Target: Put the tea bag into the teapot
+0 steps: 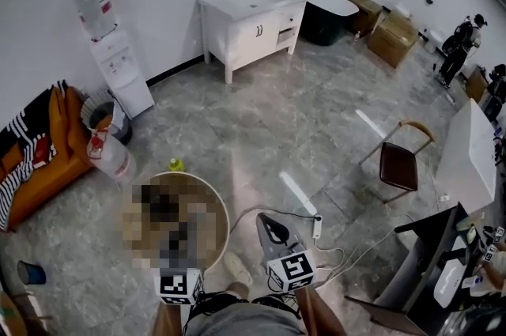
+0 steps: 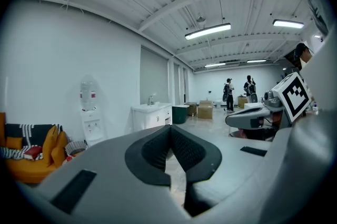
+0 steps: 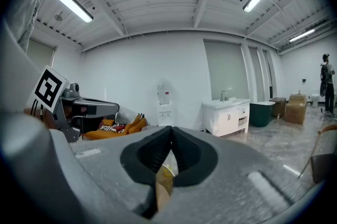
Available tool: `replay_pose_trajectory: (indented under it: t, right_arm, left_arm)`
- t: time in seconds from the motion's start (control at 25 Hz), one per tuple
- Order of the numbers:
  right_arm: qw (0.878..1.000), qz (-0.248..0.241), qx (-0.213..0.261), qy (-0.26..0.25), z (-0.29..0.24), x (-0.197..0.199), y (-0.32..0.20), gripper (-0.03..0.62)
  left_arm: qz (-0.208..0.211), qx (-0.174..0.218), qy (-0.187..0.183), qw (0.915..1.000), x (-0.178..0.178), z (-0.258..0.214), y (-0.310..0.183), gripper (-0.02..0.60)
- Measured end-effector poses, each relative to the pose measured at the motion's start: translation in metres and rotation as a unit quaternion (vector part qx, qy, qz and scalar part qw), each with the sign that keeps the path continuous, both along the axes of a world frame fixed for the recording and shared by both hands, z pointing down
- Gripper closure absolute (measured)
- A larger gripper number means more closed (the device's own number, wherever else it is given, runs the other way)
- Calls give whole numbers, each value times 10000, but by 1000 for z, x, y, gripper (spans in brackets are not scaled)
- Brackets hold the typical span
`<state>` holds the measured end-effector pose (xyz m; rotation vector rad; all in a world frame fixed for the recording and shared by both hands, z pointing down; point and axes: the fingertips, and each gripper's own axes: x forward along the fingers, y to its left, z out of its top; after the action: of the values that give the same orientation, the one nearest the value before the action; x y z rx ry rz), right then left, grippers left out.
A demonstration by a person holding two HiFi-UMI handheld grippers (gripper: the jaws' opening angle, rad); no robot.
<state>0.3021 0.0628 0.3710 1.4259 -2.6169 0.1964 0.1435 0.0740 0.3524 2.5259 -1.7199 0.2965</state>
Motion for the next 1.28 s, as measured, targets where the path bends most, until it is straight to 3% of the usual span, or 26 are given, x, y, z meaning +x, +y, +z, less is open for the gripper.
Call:
replay_pose_trajectory:
  t: [0.36,0.72,0.96,1.28]
  right_arm:
    - [9980,-635,-48,54,3,-49,-87,592]
    - [9885,-1513,-17,35,6,-133,-128,592]
    - [9767,-2144,-92,61,4,-192,-138,592]
    - [9525,-3040,-115,156,12,-256,-147,592]
  left_arm:
    - [-556,10,85,9984,-41,1,-67,566]
    - [-1382,26,13,9904,-113,5,-82,566]
    - [-2045,22,78,9788,-165,1,-75,566]
    - [-2903,-21,141,9568,-211,12,-60,566]
